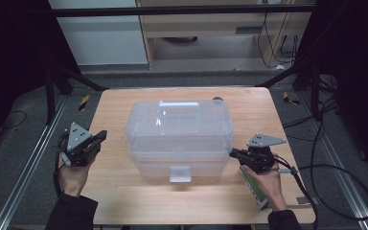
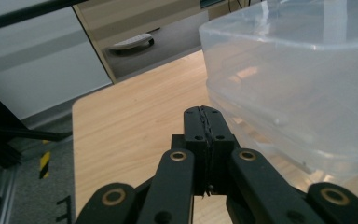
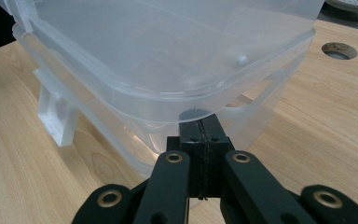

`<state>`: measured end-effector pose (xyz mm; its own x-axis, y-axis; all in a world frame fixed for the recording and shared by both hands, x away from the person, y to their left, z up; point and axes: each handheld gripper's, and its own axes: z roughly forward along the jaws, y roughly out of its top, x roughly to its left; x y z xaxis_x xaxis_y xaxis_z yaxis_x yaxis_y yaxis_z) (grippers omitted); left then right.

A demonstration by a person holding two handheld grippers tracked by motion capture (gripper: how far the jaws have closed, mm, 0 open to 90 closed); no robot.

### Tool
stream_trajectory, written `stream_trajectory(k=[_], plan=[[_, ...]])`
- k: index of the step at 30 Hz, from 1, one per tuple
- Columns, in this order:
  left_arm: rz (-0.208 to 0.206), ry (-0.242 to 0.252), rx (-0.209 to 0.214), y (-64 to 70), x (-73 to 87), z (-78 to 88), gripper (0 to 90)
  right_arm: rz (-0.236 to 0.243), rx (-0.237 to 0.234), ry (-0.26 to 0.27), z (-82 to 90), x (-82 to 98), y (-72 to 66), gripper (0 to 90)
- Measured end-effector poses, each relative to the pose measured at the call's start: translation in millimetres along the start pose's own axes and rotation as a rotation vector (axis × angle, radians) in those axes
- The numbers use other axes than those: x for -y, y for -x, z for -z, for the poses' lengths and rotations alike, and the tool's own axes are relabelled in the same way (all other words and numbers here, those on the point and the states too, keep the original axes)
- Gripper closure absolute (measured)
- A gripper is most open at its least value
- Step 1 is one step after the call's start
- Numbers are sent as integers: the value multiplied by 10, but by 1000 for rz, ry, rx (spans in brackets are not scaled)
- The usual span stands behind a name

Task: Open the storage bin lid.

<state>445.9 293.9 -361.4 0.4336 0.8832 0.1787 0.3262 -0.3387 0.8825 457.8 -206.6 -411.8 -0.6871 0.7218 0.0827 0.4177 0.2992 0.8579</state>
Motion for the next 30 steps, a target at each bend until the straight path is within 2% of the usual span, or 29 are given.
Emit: stream_trajectory(k=[1, 4, 6, 13, 16, 21, 26, 30], plan=[[-1, -22, 6, -2, 39, -20, 890, -1, 0, 2, 0, 1, -1, 900], [23, -31, 20, -7, 105, -36, 891, -2, 1, 2, 2, 2, -2, 900], [16, -47, 16, 19, 148, -56, 890, -3, -2, 2, -1, 2, -2, 900], [2, -99, 49, 125, 278, -162, 890, -5, -1, 2, 7, 1, -5, 900], [-19, -99, 78, 179, 319, -204, 891, -5, -3, 0, 7, 2, -4, 900], [-20, -98, 154, 242, 326, -253, 891, -4, -4, -1, 5, 3, -4, 900], [-44, -107, 192, 341, 321, -302, 891, -4, -3, 0, 5, 3, -5, 900], [-45, -96, 217, 386, 297, -310, 891, -3, -3, 1, 6, 1, -3, 900]])
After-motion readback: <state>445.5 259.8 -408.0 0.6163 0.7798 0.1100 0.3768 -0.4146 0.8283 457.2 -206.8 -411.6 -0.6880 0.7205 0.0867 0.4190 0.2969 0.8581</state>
